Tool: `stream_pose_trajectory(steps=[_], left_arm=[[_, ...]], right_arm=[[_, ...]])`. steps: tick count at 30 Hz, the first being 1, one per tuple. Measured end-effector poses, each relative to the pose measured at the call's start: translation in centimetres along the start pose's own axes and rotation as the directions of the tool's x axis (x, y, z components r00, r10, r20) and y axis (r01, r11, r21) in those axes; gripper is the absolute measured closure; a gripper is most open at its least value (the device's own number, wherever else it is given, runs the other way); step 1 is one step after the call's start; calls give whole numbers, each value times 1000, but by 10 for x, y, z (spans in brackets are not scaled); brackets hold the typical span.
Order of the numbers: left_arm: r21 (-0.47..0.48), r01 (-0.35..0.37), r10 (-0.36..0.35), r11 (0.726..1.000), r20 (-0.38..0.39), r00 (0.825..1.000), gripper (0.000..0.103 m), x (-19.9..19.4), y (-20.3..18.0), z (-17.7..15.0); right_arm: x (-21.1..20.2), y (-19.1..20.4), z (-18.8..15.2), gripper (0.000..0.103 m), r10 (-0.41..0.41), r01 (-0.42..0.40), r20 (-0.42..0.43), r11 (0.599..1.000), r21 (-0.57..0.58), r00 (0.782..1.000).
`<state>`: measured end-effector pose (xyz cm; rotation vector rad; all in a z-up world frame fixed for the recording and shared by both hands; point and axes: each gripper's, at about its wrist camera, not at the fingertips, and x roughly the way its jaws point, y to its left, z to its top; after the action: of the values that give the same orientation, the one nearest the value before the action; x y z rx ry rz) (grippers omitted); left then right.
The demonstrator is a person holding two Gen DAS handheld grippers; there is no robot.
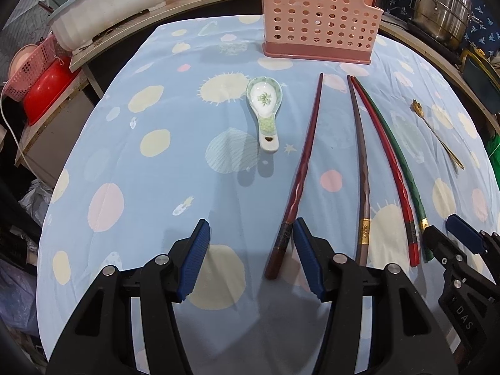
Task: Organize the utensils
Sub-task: 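Move both open tools back toward the remaining chopsticks on the table, then grasp the green chopstick with the right tool while the left tool grasps a maroon chopstick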
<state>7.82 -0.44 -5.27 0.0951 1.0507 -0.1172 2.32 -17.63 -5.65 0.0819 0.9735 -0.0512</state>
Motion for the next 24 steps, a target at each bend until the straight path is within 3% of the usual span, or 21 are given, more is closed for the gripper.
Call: stream_pose_trajectory(steps=[8,10,12,19,24], left_arm=[[9,17,-17,1000,-2,1000,54,6,-4,2],[3,34,-34,999,-1,999,59,8,-3,3],[-3,56,-56,998,1,998,62,8,-2,3],[5,124,-124,992,8,992,87,5,-3,1],[5,164,-164,987,-2,987,93,1,-5,-3]], right_arm=[[5,10,-1,73,-2,2,4,999,-34,1000],[5,8,0,85,1,-1,4,1000,-27,1000],[5,6,1,90,5,-5,4,1000,-21,1000],[4,6,0,96,14,-14,5,1000,-20,1000],[1,3,-2,96,33,-33,-1,999,1,999]])
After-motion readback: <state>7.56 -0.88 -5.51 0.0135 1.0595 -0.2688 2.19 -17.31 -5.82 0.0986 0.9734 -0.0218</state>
